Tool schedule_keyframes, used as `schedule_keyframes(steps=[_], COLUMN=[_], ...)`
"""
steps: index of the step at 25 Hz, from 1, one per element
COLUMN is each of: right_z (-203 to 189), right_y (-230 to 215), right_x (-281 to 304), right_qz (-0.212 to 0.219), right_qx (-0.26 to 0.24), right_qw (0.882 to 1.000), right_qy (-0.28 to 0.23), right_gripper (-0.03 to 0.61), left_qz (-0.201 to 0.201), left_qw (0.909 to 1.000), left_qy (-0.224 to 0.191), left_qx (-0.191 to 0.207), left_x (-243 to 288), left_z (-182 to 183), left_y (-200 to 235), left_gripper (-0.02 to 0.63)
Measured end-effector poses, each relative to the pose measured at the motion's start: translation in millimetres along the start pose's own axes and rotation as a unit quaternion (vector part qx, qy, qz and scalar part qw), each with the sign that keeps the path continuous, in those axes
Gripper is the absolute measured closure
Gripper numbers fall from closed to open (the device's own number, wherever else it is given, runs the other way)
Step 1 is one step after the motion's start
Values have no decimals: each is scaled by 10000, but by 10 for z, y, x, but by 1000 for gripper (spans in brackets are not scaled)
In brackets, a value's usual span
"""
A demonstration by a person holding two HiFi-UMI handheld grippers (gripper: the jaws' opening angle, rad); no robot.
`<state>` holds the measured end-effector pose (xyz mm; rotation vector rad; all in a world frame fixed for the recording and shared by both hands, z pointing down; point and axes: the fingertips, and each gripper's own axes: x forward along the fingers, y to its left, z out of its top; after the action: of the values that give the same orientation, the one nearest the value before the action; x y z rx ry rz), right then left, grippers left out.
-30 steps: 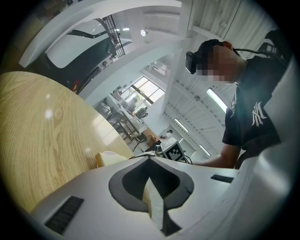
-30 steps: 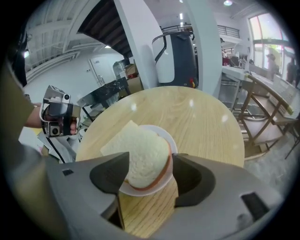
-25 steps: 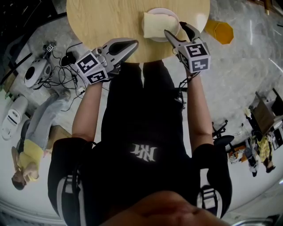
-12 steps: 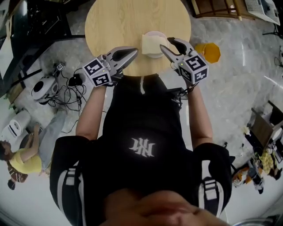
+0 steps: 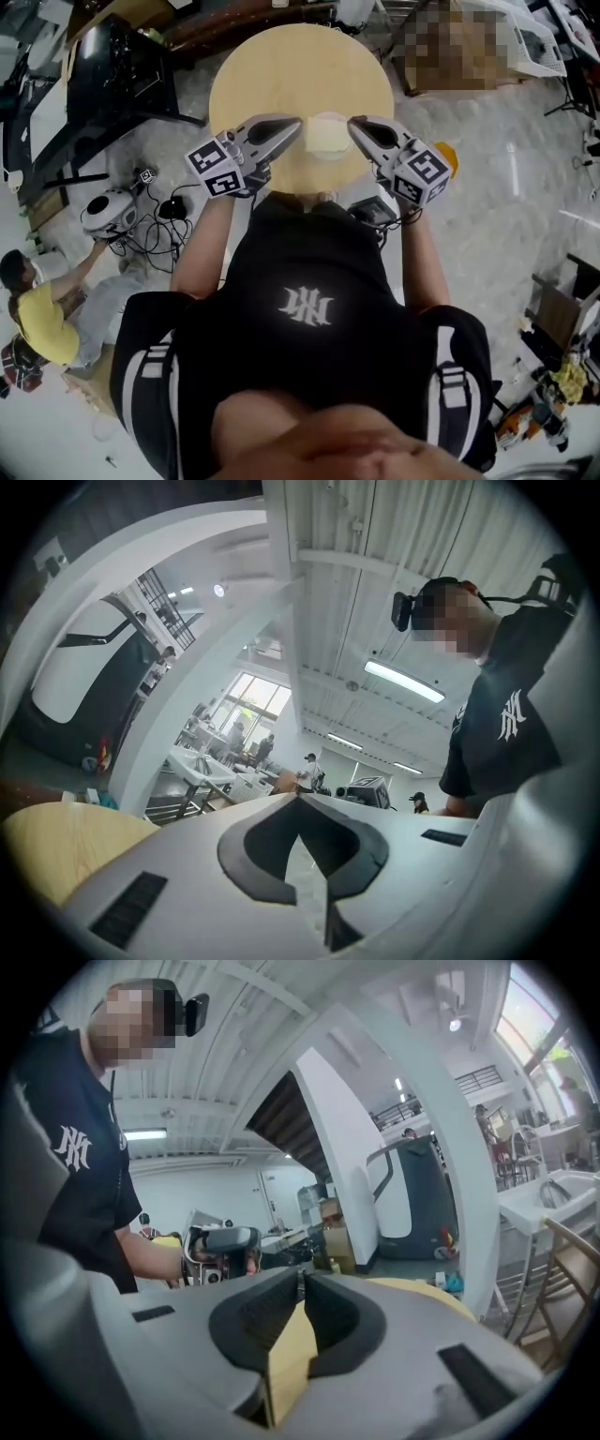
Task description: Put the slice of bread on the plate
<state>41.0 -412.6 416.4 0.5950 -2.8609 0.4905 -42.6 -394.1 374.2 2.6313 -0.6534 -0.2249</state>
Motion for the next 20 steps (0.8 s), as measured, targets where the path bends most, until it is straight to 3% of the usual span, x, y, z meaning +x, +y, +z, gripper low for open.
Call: schedule_keyframes(steps=[7,20], right_z=[471,450], right_y=[124,217], right_x=[-225,-576], right_qz=[574,1527], right_qx=[25,-24], right_qw=[9955,9759], right_qy=[-758,-1559], right_gripper=[575,575], left_qz=[69,478], left_qw=[9998,9985], left_qy=[-82,-4], left_qx=[164,266], left_x=[57,159], left_z=[111,-52], left_y=[-145,-371], left_gripper=[608,609])
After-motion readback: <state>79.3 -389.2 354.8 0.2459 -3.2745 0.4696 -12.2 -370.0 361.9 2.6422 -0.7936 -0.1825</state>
